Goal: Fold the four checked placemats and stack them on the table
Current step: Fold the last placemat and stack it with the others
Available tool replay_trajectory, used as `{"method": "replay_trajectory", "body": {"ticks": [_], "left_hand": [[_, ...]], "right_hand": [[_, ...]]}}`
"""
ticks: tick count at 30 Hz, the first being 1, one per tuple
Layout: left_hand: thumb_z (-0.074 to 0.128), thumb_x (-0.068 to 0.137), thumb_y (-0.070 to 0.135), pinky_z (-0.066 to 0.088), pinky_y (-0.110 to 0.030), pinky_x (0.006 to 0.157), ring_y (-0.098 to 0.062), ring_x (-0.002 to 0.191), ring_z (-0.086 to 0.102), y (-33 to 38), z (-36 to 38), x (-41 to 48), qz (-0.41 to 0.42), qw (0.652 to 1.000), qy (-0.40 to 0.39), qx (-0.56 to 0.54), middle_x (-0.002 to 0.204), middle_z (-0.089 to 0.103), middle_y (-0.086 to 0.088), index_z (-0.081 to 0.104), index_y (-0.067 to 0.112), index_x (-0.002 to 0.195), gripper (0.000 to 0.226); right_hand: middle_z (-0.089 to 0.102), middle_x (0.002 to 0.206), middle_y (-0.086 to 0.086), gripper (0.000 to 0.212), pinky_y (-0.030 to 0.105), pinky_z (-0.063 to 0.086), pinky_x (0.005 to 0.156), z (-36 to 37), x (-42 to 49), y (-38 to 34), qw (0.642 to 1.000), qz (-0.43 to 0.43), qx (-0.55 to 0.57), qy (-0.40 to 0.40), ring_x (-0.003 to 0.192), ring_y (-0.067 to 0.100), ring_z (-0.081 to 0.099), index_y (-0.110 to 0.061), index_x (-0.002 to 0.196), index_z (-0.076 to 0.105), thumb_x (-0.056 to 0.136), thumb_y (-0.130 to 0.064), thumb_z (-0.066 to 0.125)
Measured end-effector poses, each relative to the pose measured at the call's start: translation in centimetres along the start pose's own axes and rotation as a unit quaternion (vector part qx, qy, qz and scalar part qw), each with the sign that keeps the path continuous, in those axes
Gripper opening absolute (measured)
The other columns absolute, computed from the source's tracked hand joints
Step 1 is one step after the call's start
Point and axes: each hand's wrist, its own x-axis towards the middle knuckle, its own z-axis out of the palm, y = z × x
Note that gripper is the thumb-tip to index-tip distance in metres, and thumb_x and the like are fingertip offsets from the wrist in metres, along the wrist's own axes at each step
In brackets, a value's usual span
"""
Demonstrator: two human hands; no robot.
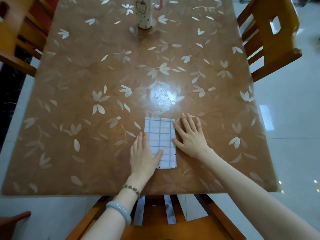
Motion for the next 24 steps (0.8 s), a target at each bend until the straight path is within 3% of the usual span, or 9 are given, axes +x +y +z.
{"method": "replay_trajectory", "body": {"ticks": [2,8,11,14,17,18,20,22,24], "left_hand": [[0.062,0.087,0.042,0.033,-0.042,0.112,-0.024,0.138,0.030,0.5,-0.7,0.1,-0.026,0.996,0.033,-0.075,0.151,0.034,-0.002,0.025,0.017,0.148,0.076],[0.071,0.083,0.019,0.051,-0.036,0.088,-0.021,0.109,0.058,1.6,-2.3,2.6,-0.212,0.922,0.012,-0.323,0.123,0.057,-0.003,0.043,0.011,0.133,0.058],[0.067,0.086,0.011,0.050,-0.028,0.071,-0.021,0.097,0.063,1.6,-3.0,3.0,-0.203,0.903,-0.036,-0.376,0.099,0.064,0.004,0.056,0.013,0.114,0.031],[0.063,0.088,0.004,0.054,-0.031,0.073,-0.022,0.098,0.065,1.6,-3.8,2.7,-0.190,0.854,-0.103,-0.473,0.104,0.068,-0.002,0.062,0.014,0.109,0.023],[0.063,0.087,0.003,0.056,-0.038,0.075,-0.028,0.098,0.067,1.5,-5.2,2.1,-0.185,0.827,-0.167,-0.503,0.107,0.069,-0.010,0.064,0.013,0.103,0.019],[0.064,0.086,0.004,0.056,-0.040,0.075,-0.029,0.097,0.068,1.5,-6.0,1.7,-0.175,0.824,-0.190,-0.504,0.105,0.070,-0.011,0.064,0.011,0.104,0.020],[0.068,0.078,0.008,0.057,-0.040,0.075,-0.030,0.094,0.070,1.4,-7.4,1.3,-0.147,0.811,-0.244,-0.511,0.105,0.071,-0.013,0.064,0.007,0.109,0.031],[0.070,0.072,0.011,0.058,-0.040,0.076,-0.032,0.096,0.069,1.4,-9.0,0.6,-0.127,0.792,-0.297,-0.518,0.107,0.071,-0.015,0.063,0.005,0.114,0.043],[0.075,0.067,0.017,0.057,-0.041,0.078,-0.035,0.100,0.067,1.6,-10.5,0.1,-0.107,0.786,-0.329,-0.512,0.112,0.070,-0.017,0.064,0.007,0.116,0.051]], "right_hand": [[0.019,0.155,0.021,0.070,0.057,0.002,0.113,-0.1,0.0,-0.1,1.000,0.007,0.006,-0.001,0.146,0.034,0.009,-0.022,0.147,0.032,0.088,-0.059,0.028],[0.004,0.159,0.016,0.071,0.054,-0.011,0.115,-0.6,-0.1,-0.1,1.000,0.015,0.025,-0.011,0.146,0.031,-0.007,-0.030,0.150,0.021,0.086,-0.063,0.023],[0.001,0.159,0.015,0.066,0.053,-0.010,0.115,-1.2,0.2,-0.3,0.998,0.025,0.054,-0.032,0.146,0.030,-0.010,-0.032,0.149,0.022,0.090,-0.056,0.039],[0.015,0.158,0.013,0.056,0.049,0.004,0.118,-3.0,0.6,-0.8,0.984,0.026,0.166,-0.053,0.147,0.030,0.001,-0.022,0.140,0.040,0.087,-0.034,0.054],[0.050,0.136,0.004,0.049,0.037,0.030,0.110,-6.3,1.0,-0.9,0.923,0.065,0.378,-0.042,0.136,0.022,0.036,-0.016,0.132,0.052,0.083,-0.014,0.058],[0.057,0.124,0.000,0.048,0.033,0.038,0.102,-7.6,1.1,-0.9,0.893,0.083,0.440,-0.049,0.125,0.018,0.047,-0.020,0.130,0.053,0.083,-0.012,0.057],[0.062,0.118,-0.005,0.042,0.025,0.043,0.094,-9.8,1.6,-0.4,0.846,0.095,0.514,-0.108,0.114,0.011,0.055,-0.025,0.124,0.058,0.083,-0.018,0.057],[0.066,0.116,-0.006,0.038,0.028,0.045,0.095,-11.4,1.5,-0.1,0.813,0.078,0.541,-0.199,0.111,0.012,0.059,-0.026,0.117,0.064,0.080,-0.033,0.062],[0.069,0.114,0.003,0.036,0.037,0.048,0.096,-12.0,1.2,0.2,0.771,0.077,0.567,-0.281,0.107,0.022,0.064,-0.017,0.113,0.067,0.081,-0.034,0.067]]}}
